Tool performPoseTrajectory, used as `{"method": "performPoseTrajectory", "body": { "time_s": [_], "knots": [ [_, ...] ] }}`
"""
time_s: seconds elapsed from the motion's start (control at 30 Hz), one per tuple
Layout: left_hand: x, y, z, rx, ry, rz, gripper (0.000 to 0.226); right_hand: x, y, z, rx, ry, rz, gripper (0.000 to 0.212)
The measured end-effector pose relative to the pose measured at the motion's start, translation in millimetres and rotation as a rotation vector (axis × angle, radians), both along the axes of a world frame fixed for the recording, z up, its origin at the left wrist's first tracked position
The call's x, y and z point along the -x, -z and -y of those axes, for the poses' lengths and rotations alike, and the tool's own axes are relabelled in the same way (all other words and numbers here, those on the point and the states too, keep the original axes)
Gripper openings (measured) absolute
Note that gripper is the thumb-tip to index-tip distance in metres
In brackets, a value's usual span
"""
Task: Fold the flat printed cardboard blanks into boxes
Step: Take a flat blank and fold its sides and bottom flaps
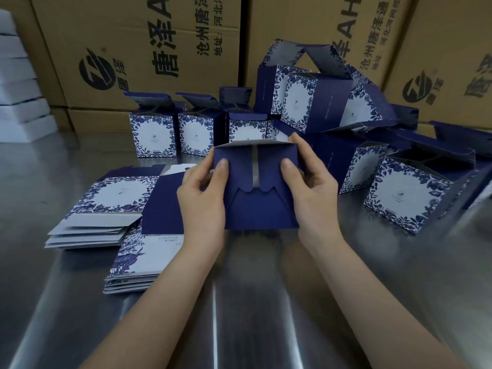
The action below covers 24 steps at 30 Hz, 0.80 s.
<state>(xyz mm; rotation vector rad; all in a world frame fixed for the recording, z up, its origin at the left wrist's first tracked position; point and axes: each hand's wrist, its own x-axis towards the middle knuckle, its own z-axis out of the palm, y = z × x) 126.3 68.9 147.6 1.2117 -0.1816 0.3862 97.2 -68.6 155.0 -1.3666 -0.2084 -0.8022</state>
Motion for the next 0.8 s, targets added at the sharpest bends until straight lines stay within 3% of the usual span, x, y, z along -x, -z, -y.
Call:
{"method": "performPoseTrajectory", "body": {
  "time_s": [0.17,0.5,0.8],
  "knots": [
    [-1.8,1.4,1.7,-0.032,-0.098,0.03,0.03,-4.2,3.9,0.4,-0.099,0.044,-0.011,0.036],
    [4.0,-3.8,-1.4,-0.096,-0.136,0.048,0.019,-4.2,7.5,-1.8,-0.071,0.048,0.008,0.033],
    [-0.1,-1.7,0.4,-0.135,-0.181,0.064,0.027,-2.2,7.8,-4.6,-0.021,0.075,-0.016,0.035]
  ]
}}
